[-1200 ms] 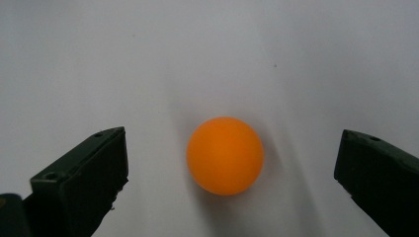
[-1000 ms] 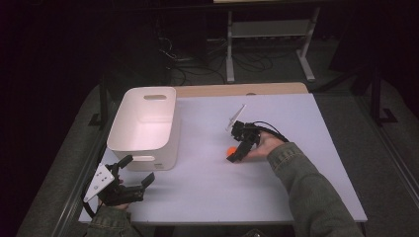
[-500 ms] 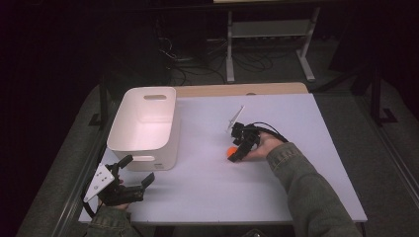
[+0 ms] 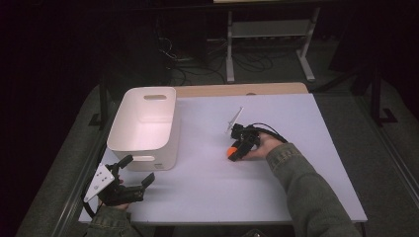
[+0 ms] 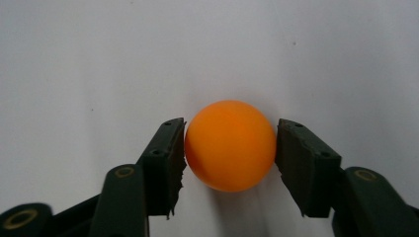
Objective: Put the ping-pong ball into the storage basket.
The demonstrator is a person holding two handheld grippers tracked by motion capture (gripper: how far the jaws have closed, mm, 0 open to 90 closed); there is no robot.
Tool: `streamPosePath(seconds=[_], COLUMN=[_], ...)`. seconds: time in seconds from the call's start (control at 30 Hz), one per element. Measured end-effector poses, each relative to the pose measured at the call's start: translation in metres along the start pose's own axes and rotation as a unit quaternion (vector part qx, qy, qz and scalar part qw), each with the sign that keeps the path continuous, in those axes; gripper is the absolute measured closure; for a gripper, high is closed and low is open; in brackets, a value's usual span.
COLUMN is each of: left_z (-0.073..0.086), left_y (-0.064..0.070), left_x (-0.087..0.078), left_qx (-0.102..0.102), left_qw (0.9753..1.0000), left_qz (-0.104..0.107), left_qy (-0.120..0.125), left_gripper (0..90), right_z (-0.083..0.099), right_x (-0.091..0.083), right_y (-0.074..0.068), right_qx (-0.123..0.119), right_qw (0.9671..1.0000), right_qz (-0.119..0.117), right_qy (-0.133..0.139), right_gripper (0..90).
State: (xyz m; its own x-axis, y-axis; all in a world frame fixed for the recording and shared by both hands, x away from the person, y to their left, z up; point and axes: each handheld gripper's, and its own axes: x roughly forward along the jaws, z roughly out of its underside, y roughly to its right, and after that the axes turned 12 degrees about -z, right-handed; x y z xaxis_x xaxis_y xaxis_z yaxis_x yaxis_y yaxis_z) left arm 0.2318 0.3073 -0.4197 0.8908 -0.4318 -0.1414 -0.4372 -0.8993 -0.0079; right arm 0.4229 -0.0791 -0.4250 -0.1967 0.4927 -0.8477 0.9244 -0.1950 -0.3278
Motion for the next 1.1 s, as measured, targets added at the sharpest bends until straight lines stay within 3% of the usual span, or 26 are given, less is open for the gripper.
streamPosePath(seconds=[0.4,0.8,1.1], left_z=[0.000,0.000,0.000], left_y=[0.000,0.001,0.000], left_x=[0.000,0.000,0.000], left_qx=[0.001,0.000,0.001], left_qw=[1.0000,1.0000,1.0000], left_qz=[0.000,-0.001,-0.001], left_qy=[0.000,0.000,0.001], left_gripper=[1.7,1.7,1.7], right_z=[-0.001,-0.001,-0.010], right_x=[-0.006,-0.032,-0.049], right_y=[-0.004,-0.014,-0.023], right_qx=[-0.010,-0.020,-0.034], right_qw=[0.9999,0.9982,0.9967], right_qz=[-0.001,0.008,0.014], right_qy=[0.013,0.056,0.073], right_gripper=[49.7,49.8,49.8])
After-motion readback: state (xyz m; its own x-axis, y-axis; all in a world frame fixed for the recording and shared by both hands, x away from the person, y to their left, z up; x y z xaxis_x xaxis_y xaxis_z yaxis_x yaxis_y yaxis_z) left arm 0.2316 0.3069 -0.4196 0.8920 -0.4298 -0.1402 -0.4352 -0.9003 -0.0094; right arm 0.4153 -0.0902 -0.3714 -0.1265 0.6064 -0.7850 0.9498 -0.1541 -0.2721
